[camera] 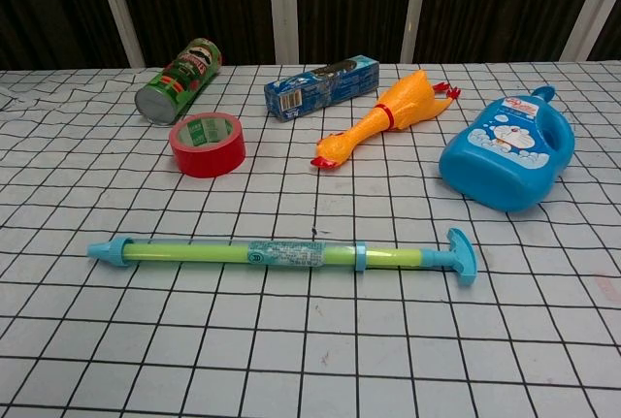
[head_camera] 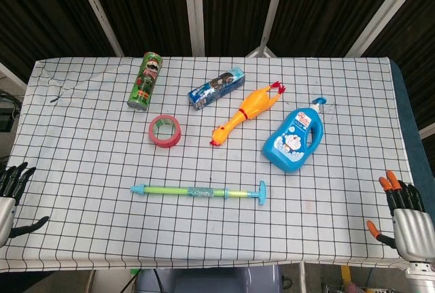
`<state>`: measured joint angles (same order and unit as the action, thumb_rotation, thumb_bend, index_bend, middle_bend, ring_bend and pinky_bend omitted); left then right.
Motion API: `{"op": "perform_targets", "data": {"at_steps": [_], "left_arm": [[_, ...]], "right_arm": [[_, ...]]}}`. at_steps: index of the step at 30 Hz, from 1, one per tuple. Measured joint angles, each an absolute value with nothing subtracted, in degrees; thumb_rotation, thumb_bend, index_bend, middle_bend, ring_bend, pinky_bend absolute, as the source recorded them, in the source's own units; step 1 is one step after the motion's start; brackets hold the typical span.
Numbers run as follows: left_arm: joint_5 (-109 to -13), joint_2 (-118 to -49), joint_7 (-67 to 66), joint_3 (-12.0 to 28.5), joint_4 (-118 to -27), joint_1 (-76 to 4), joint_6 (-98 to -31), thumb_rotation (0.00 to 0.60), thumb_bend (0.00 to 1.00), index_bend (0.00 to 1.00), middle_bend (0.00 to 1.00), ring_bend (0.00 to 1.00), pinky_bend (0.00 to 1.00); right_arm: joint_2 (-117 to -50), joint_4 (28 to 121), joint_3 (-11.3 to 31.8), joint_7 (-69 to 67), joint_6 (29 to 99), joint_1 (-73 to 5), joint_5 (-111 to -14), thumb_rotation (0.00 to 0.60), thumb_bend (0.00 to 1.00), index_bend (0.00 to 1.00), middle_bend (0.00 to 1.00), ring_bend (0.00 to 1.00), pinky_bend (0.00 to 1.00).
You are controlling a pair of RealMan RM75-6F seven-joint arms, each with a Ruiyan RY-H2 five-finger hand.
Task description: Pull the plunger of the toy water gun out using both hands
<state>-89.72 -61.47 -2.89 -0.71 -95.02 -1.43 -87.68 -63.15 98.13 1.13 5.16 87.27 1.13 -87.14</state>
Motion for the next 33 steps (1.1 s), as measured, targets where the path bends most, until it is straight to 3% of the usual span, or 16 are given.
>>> {"op": "perform_targets", "data": {"at_steps": [33], "left_arm": [[-90.0,-61.1,-2.9,-0.8,-95.3,-1.4,-87.8,0.6,0.11,0.01,0.0,0.0,0.0]], "right_arm": [[-63.3,96.9,0.9,3.2,88.1,0.7,-89.8,0.6,0.3,0.0,0.01,0.0,0.0]]}}
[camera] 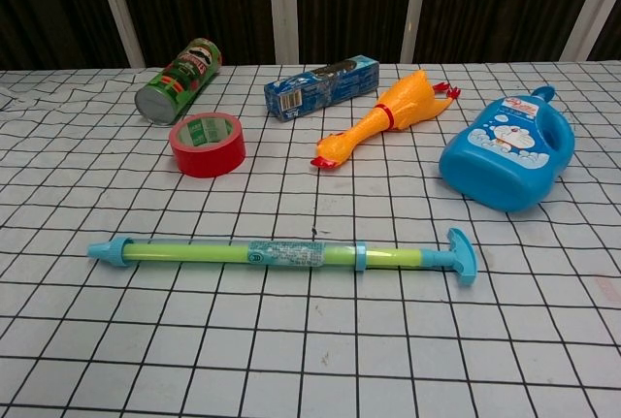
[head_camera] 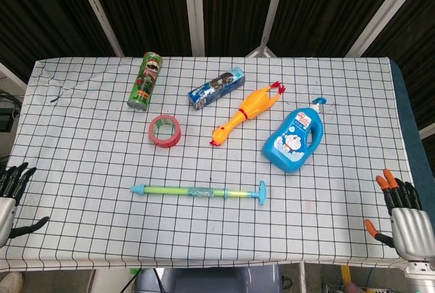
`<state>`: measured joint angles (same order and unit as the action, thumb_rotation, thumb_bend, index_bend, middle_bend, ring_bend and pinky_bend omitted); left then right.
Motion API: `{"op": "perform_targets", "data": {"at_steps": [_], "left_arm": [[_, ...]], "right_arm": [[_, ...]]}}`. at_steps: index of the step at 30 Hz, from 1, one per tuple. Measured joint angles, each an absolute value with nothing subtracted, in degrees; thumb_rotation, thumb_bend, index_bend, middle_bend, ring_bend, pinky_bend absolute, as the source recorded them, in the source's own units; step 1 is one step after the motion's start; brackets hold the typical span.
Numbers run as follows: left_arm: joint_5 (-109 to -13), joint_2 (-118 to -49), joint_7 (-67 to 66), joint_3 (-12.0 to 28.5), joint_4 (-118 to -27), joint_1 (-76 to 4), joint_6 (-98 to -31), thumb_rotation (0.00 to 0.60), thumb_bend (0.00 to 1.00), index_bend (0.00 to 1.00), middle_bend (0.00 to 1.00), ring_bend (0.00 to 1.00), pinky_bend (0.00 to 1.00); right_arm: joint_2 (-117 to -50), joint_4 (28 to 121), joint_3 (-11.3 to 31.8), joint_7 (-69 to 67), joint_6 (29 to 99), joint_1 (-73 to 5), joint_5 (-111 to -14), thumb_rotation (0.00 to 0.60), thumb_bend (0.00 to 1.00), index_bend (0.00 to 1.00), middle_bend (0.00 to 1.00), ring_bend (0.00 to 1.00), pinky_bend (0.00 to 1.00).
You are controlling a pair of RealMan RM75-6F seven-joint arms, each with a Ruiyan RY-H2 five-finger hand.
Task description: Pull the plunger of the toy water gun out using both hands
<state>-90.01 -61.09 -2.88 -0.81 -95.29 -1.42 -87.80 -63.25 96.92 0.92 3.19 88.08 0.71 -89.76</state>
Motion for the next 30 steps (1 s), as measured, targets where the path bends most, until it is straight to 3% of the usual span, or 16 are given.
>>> {"op": "perform_targets", "data": {"at_steps": [4,11,22,30], "left_arm": [[-90.0,-61.0,-2.6,-0.8,-95.3,-1.4,-87.8,0.6,0.11,0.01,0.0,0.0,0.0],[-90.9,-61.0,-2.2,-1.0,-95.1,-1.5,-88.1,0.6,0.11,0.01,0.0,0.0,0.0],[-91.7,-61.2,-1.7,-1.2,-94.7,-1.6,-88.2,0.6,0.11,0.01,0.0,0.0,0.0],[-92.3,-61.2,-0.9,-1.4,-94.5,-1.6,-88.4,0.6,0.11,0.01,0.0,0.0,0.0]], "right_arm": [[-63.6,96.1,0.8,0.9,88.4,0.2,-92.0,0.6,0.3,0.01,0.11,0.0,0.0],[-64.2,94.6,1.0,-4.2,86.9,-3.6,-96.6,0.6,0.3,0.21,0.28,0.0,0.0],[-67.3,100.0,2.6,1.9,79.0,-9.6,-97.3,0.6,0.3,0.22,0.28,0.0,0.0],[-74.8,102.8,3.0,13.8,71.6,-13.3,-94.9,0.6,0.3,0.26,0.28,0.0,0.0]]}}
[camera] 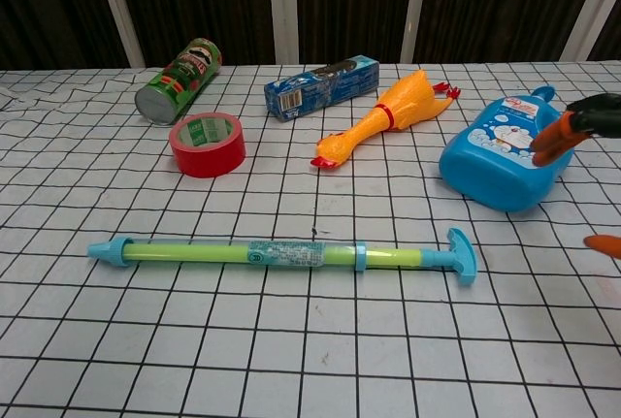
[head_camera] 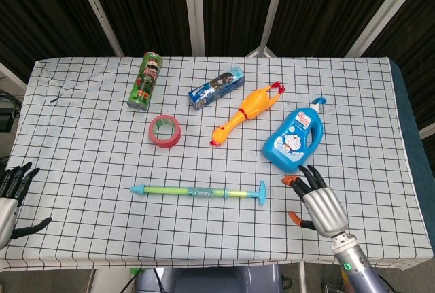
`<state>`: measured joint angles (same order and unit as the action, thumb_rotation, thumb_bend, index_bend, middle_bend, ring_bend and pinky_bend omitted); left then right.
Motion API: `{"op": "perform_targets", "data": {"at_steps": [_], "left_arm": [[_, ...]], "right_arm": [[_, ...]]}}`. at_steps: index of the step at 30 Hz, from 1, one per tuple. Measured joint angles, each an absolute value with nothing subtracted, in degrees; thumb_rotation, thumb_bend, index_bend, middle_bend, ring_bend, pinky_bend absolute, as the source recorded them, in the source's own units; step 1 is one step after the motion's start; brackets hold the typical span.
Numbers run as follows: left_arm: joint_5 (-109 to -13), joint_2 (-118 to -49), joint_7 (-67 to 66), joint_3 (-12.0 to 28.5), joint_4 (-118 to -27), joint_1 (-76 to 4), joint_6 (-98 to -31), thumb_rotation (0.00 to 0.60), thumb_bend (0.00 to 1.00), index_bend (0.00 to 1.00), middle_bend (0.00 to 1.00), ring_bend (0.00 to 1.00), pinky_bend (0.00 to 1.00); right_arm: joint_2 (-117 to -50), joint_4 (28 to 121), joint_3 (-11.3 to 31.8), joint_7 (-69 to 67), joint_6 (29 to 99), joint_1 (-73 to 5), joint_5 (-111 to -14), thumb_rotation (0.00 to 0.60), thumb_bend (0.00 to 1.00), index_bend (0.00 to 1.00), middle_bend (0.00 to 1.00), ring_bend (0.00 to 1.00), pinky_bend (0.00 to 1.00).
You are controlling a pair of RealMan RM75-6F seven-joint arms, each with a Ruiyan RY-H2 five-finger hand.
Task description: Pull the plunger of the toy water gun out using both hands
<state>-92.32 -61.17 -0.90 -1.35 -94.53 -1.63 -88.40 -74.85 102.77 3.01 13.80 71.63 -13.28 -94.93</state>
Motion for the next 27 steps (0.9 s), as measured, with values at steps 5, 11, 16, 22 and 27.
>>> {"op": "perform_targets", "data": {"at_steps": [5,11,16,22,27], "left_arm": [[-92.5,-61.1,-0.5,-1.4,-94.4,-1.8,-88.3,0.6,0.11,0.01,0.0,0.0,0.0],[-92.4,-61.0,-0.3,-1.4,-94.5,-1.9,-88.1,0.6,0.11,0.01,0.0,0.0,0.0],[-92.7,-61.2,-0.8,-1.5,-94.5,-1.9,-88.2,0.6,0.11,0.01,0.0,0.0,0.0],[-92.3,-61.3,-1.3,-1.4,-94.6,-2.0,-87.9,0.6,0.11,0.01,0.0,0.0,0.0],[-92.0,-61.4,-1.4,-1.3,-94.5,-2.0,-87.7,0.6,0.11,0.01,0.0,0.0,0.0]], "right_arm": [[-78.8,103.5,3.6,18.8,68.2,-15.0,-90.9,0.6,0.3,0.26,0.28,0.0,0.0],[-82.4,103.4,4.3,23.4,66.3,-16.6,-87.8,0.6,0.3,0.31,0.32,0.02,0.0],[-85.3,102.6,5.4,25.3,65.3,-17.9,-85.2,0.6,0.3,0.35,0.38,0.06,0.0],[-88.9,100.4,6.6,26.9,64.1,-19.8,-82.3,0.6,0.3,0.37,0.4,0.07,0.0],[-90.9,98.6,7.6,27.2,63.2,-21.0,-80.3,0.6,0.3,0.37,0.4,0.07,0.0]]}}
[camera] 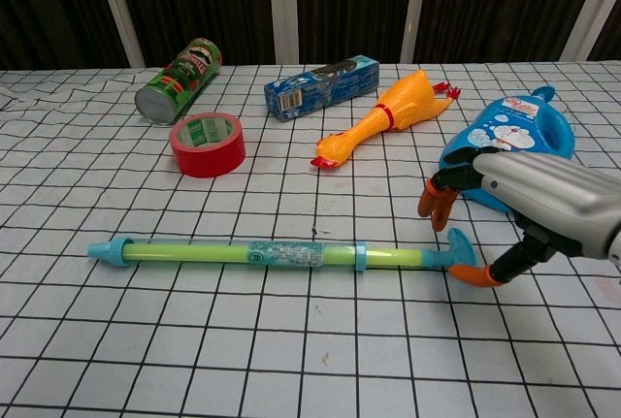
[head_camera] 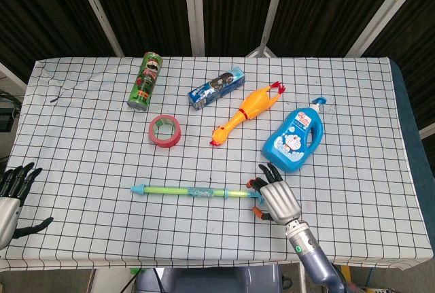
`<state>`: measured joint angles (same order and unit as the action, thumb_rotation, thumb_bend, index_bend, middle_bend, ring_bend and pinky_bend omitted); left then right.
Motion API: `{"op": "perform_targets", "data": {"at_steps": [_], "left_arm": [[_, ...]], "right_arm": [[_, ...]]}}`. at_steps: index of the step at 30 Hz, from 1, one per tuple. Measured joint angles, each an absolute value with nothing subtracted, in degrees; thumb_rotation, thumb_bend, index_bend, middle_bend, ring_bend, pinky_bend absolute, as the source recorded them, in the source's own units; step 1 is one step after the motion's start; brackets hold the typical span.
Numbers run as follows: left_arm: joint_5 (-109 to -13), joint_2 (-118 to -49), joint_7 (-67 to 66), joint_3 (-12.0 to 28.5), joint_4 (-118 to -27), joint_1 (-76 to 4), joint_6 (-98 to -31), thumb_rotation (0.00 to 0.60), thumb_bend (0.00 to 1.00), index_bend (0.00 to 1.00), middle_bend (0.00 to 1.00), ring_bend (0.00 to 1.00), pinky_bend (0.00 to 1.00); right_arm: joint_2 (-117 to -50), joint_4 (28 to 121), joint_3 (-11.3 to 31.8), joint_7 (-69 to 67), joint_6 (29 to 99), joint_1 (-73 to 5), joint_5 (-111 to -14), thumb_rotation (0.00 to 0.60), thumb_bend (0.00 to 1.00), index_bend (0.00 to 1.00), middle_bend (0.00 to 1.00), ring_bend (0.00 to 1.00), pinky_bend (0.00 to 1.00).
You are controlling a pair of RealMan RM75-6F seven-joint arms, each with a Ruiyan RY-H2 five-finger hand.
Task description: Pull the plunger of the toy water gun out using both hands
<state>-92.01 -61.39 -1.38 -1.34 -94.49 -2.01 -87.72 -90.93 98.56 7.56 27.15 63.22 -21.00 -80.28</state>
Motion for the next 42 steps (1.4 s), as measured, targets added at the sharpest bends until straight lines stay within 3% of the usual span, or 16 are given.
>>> {"op": "perform_targets", "data": {"at_steps": [21,42], "left_arm": [[-91.9,-61.4,-0.5,-1.3,-94.6,-2.5,-87.0,0.6,0.11,0.01,0.0,0.0,0.0],[-92.0,-61.4,-0.2,-1.4,-94.6,-2.6,-87.1,0.6,0.11,0.01,0.0,0.0,0.0]], "right_arm": [[-98.2,90.2,7.7,28.9,62.2,-24.4,-75.3,0.6,0.3,0.45,0.44,0.09,0.0],[-98.9,88.6,8.1,29.8,63.0,-26.1,-72.9,0.6,0.29,0.52,0.49,0.15,0.0]]}}
